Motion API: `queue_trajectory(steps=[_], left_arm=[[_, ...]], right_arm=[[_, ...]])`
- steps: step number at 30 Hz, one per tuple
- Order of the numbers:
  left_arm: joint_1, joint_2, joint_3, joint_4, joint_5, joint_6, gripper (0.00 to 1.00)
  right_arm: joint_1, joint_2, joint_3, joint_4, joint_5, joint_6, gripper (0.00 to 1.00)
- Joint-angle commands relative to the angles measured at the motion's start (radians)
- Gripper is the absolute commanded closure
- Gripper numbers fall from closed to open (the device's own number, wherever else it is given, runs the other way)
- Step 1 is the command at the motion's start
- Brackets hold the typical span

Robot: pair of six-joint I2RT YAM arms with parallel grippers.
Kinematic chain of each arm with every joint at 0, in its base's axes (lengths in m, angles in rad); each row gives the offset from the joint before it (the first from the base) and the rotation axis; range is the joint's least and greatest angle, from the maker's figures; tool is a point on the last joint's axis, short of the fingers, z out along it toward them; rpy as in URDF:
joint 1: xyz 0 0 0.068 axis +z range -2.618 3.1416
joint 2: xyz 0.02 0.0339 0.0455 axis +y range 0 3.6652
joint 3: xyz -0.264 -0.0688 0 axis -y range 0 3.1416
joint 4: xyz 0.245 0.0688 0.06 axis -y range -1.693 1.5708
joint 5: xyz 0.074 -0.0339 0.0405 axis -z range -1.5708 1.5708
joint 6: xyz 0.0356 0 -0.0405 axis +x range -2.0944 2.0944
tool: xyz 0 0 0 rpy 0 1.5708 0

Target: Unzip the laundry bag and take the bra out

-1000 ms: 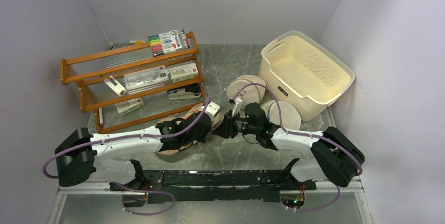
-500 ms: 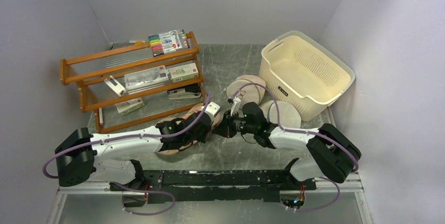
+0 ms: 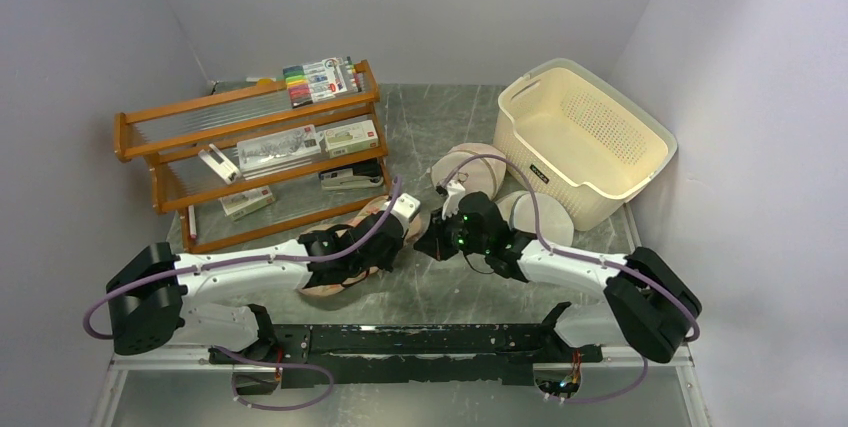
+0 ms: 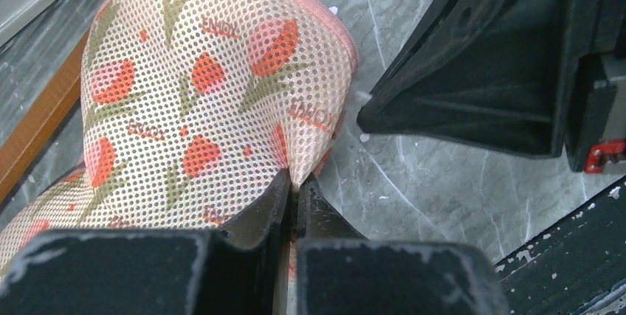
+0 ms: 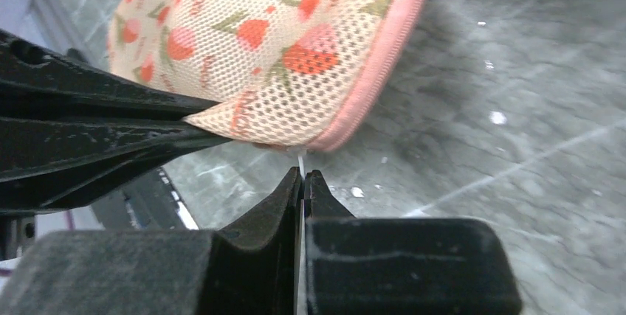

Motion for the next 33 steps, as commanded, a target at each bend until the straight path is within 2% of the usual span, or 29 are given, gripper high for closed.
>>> queue_trajectory(steps=[1,8,10,14,16,22,25,28,33], left_arm=[[0.005,0.011,0.009,-0.009,0.01,0.005,0.93],[0.005,0.087,0.021,0.017,0.106,0.009,0.93],[0.004,0.104,0.012,0.041,0.131,-0.002,0.93],[0.005,0.126,-0.007,0.068,0.156,-0.024,0.9],[0.005,0.13,-0.01,0.075,0.166,-0.031,0.82],[0.005,0.079,0.023,0.08,0.254,-0.045,0.4],[0.005,0.063,0.053,0.101,0.307,-0.056,0.31],[0.005,0.085,0.097,0.086,0.318,-0.065,0.32],[0.005,0.137,0.144,0.074,0.326,-0.071,0.38]], right_arm=[[-0.008,-0.051,0.021,-0.202,0.233,-0.081,1.0],[-0.012,0.004,0.061,-0.262,0.424,-0.099,1.0],[-0.016,0.022,0.07,-0.253,0.412,-0.114,1.0],[-0.013,-0.034,0.043,-0.204,0.266,-0.174,1.0],[-0.012,-0.09,0.014,-0.204,0.226,-0.182,1.0],[-0.012,-0.25,-0.045,-0.249,0.1,-0.176,1.0],[-0.013,-0.32,-0.066,-0.273,0.072,-0.142,1.0],[-0.013,-0.393,-0.075,-0.298,0.071,-0.113,1.0],[-0.013,-0.447,-0.064,-0.343,0.054,-0.1,1.0]])
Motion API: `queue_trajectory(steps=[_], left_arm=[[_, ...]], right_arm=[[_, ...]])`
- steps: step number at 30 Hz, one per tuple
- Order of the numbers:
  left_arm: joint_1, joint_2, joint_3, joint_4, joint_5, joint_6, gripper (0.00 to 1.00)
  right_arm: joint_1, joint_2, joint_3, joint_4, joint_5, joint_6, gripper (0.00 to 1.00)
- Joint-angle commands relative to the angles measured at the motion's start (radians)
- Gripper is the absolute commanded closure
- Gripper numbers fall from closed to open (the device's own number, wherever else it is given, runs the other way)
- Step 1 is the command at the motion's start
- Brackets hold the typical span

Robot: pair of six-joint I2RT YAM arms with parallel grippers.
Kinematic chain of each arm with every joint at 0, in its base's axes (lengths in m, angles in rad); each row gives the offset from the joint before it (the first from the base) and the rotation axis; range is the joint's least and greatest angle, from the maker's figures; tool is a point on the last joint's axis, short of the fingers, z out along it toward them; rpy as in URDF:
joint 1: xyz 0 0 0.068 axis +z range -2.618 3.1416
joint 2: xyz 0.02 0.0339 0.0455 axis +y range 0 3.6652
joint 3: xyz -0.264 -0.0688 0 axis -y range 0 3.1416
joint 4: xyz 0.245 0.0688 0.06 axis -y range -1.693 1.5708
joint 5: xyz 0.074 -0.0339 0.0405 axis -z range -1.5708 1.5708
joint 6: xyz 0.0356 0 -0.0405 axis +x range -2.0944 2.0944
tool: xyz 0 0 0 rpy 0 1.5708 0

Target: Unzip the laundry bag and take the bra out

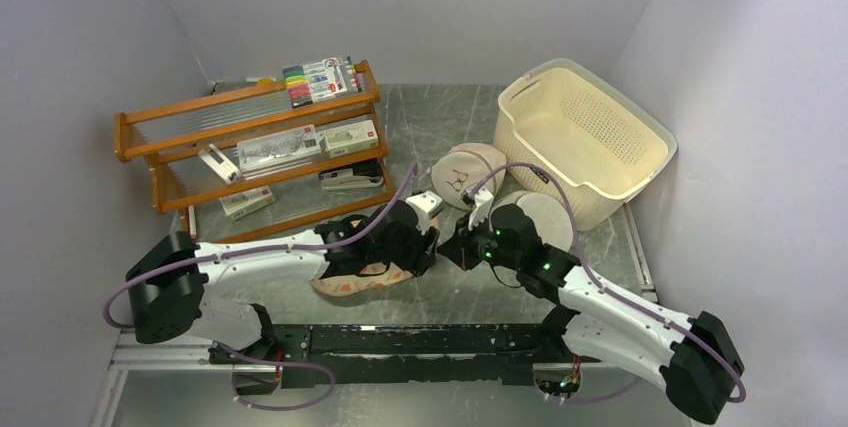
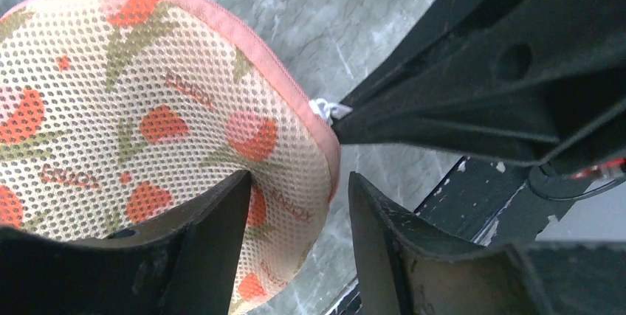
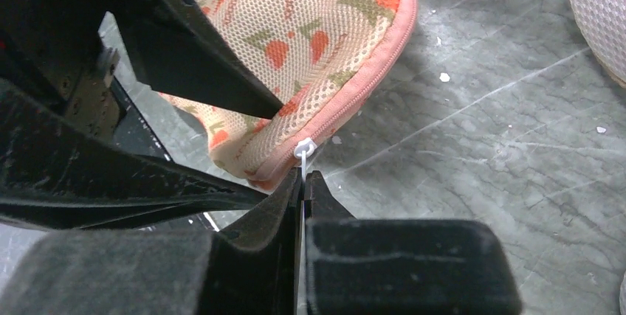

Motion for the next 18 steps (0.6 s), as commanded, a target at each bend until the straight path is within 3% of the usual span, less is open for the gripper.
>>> queue_trajectory(steps=[1,3,12,18], left_arm=[[0.003,0.041,0.054,0.022,0.054,-0.013,0.39],[0.003,0.045,0.061,0.027,0.054,-0.015,0.42],[0.003,0.057,0.088,-0.02,0.012,0.019,0.8],[0.002,0.091,0.08,-0.034,0.04,0.026,0.92]], right_arm=[[-0.002,-0.035,0.008,-0.052,-0.036,0.021,1.0],[-0.002,-0.04,0.013,-0.07,-0.044,0.015,1.0],[-0.001,-0.05,0.031,-0.139,0.034,0.046,1.0],[-0.002,0.014,0.051,-0.189,0.194,0.1,1.0]])
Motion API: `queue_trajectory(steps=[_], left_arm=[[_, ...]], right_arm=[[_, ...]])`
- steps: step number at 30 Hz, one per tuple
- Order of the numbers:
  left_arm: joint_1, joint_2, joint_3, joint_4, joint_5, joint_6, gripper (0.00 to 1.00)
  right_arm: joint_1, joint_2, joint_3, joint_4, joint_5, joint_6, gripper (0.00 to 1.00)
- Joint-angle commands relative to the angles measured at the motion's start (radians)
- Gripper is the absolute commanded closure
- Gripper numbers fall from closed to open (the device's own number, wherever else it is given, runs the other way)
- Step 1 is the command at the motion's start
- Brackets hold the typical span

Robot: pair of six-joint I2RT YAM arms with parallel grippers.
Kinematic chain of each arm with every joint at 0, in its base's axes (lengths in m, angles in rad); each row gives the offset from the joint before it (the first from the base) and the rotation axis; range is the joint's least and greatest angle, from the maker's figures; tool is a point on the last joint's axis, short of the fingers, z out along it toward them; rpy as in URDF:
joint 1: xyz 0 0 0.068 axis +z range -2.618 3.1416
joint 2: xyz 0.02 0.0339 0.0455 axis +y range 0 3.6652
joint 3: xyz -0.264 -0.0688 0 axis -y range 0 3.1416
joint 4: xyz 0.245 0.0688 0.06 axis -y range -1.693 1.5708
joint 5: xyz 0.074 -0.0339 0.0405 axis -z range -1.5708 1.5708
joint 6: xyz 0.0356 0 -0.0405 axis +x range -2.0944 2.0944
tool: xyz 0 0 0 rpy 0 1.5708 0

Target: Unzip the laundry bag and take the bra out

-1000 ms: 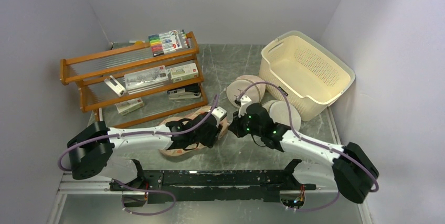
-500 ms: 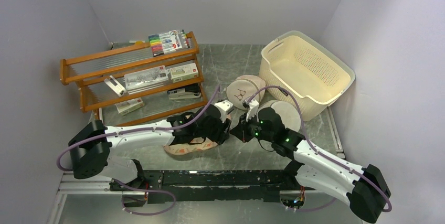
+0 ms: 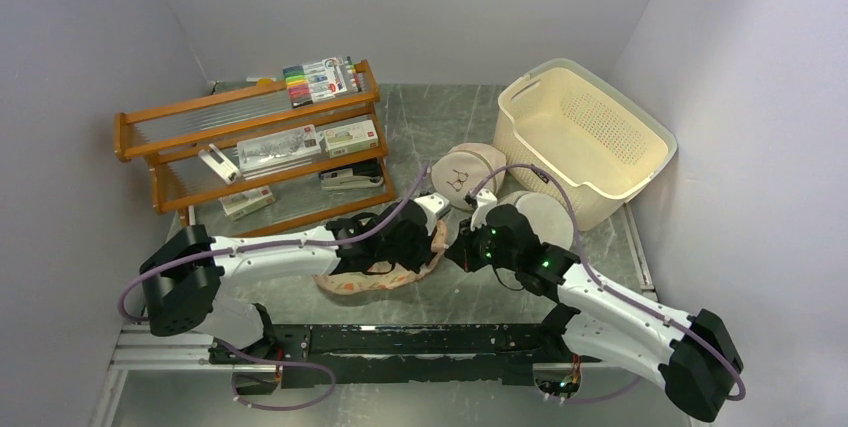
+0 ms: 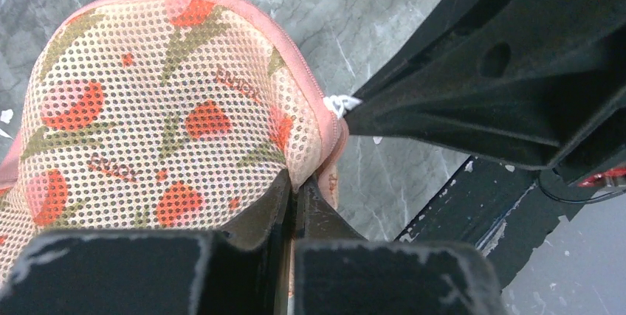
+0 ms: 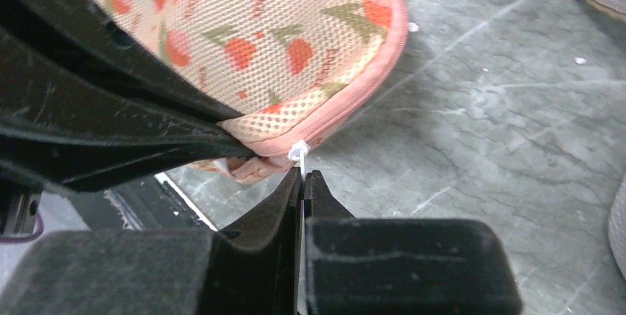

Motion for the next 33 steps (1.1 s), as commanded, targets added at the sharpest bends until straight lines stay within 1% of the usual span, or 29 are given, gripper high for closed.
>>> queue_trajectory(steps=[1,4,6,8,11,14,16,17,20,22,25,28,33], left_arm=[[0.002,0.024,0.014,-0.012,0.029,0.013,0.93],[0.0,0.026,-0.011,0.004,0.041,0.006,0.93],[0.0,0.03,-0.03,0.016,0.052,0.001,0.93],[-0.001,0.041,-0.049,0.028,0.065,-0.002,0.93],[-0.004,0.072,-0.06,0.044,0.09,-0.004,0.93],[-0.012,0.104,-0.066,0.057,0.096,-0.006,0.93],[-0.018,0.12,-0.073,0.069,0.099,-0.013,0.93],[-0.023,0.129,-0.076,0.076,0.102,-0.018,0.93],[-0.035,0.145,-0.087,0.092,0.103,-0.032,0.93],[-0.041,0.158,-0.09,0.091,0.095,-0.04,0.93],[-0.045,0.161,-0.099,0.093,0.076,-0.046,0.93],[-0.045,0.153,-0.099,0.095,0.052,-0.038,0.9],[-0.038,0.153,-0.08,0.043,-0.041,-0.015,0.9]], right_arm=[[-0.003,0.034,0.035,-0.068,0.183,0.065,1.0],[-0.007,0.054,0.039,-0.084,0.284,0.095,1.0],[-0.021,0.073,0.032,-0.061,0.315,0.096,1.0],[-0.042,0.104,0.01,0.009,0.316,0.079,1.0],[-0.069,0.188,-0.01,0.165,0.285,0.019,1.0],[-0.089,0.285,0.002,0.299,0.305,-0.03,1.0],[-0.128,0.344,0.016,0.375,0.277,-0.044,1.0],[-0.151,0.372,0.021,0.411,0.24,-0.042,1.0],[-0.206,0.44,0.041,0.463,0.141,-0.023,1.0],[-0.21,0.434,0.036,0.45,0.098,-0.024,1.0],[-0.21,0.364,-0.004,0.384,0.067,0.008,1.0],[-0.21,0.245,-0.038,0.25,0.082,0.055,1.0],[-0.21,0.026,-0.092,0.069,0.111,0.163,1.0]])
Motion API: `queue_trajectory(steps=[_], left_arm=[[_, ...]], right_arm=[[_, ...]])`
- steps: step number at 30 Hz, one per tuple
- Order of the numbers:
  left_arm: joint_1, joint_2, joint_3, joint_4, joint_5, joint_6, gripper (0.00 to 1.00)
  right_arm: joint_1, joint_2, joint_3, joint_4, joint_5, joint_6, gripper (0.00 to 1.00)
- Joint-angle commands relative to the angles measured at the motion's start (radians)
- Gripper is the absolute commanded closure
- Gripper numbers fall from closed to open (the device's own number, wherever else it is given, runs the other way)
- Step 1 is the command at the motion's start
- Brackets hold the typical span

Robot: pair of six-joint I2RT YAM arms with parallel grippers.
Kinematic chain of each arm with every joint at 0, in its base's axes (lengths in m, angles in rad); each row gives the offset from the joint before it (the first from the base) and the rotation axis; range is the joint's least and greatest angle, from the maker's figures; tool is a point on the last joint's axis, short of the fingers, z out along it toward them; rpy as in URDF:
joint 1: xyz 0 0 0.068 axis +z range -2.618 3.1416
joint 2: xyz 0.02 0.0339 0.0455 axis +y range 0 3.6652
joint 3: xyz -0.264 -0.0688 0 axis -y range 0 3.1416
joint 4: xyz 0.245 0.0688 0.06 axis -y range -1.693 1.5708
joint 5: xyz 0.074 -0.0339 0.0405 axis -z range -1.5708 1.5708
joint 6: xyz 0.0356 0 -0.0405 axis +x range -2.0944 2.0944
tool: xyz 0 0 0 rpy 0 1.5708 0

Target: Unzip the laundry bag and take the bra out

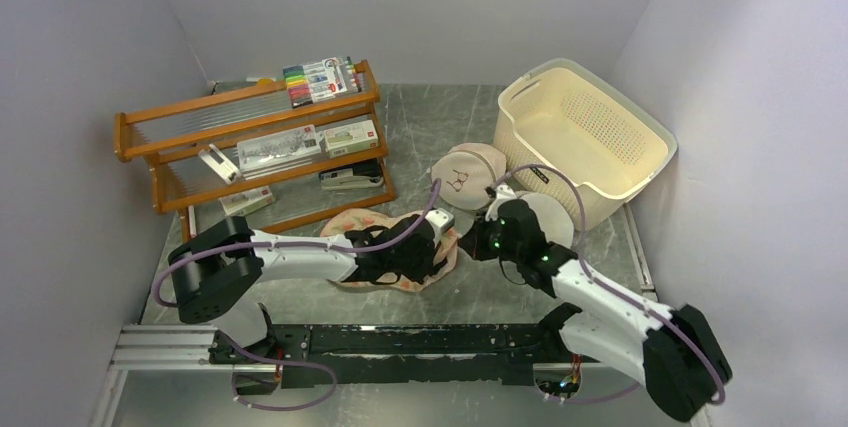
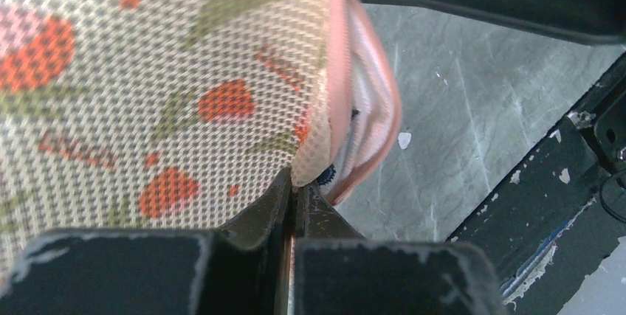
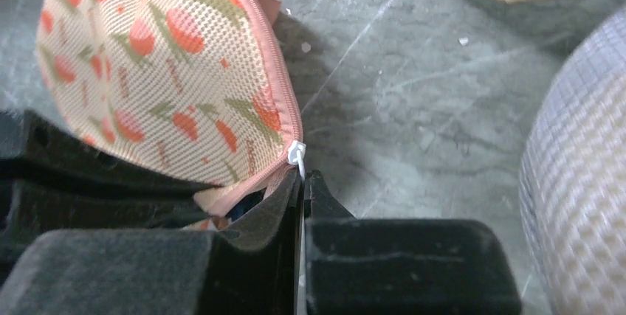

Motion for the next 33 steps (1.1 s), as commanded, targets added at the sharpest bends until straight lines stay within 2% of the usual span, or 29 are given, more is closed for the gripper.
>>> queue_trajectory(steps=[1,5,8,11,14,19,22,31,33], left_arm=[[-0.002,-0.002,-0.005,-0.116,-0.061,0.011,0.89],[0.013,-0.029,-0.002,-0.141,-0.079,0.001,0.86],[0.013,-0.067,-0.017,-0.168,-0.055,-0.023,0.83],[-0.002,-0.147,-0.05,-0.19,-0.009,-0.046,0.67],[-0.055,-0.268,-0.068,-0.179,0.021,-0.042,0.42],[-0.092,-0.332,-0.011,-0.184,0.022,-0.031,0.23],[-0.093,-0.291,0.014,-0.181,-0.011,-0.026,0.23],[-0.097,-0.198,0.021,-0.165,-0.047,-0.024,0.4],[-0.097,-0.178,0.023,-0.159,-0.06,-0.018,0.47]], right_arm=[[-0.023,-0.161,-0.033,-0.138,0.088,0.109,1.0],[-0.023,-0.239,-0.067,-0.184,0.041,0.142,1.0],[-0.018,-0.24,-0.118,-0.107,-0.146,0.146,1.0],[0.023,-0.225,-0.146,-0.04,-0.285,0.119,1.0],[0.094,-0.21,-0.116,-0.075,-0.289,0.058,1.0],[0.125,-0.195,-0.1,-0.019,-0.392,0.039,1.0],[0.134,-0.194,-0.11,0.024,-0.422,0.055,1.0],[0.138,-0.248,-0.12,0.019,-0.393,0.071,1.0],[0.139,-0.241,-0.119,0.02,-0.397,0.068,1.0]])
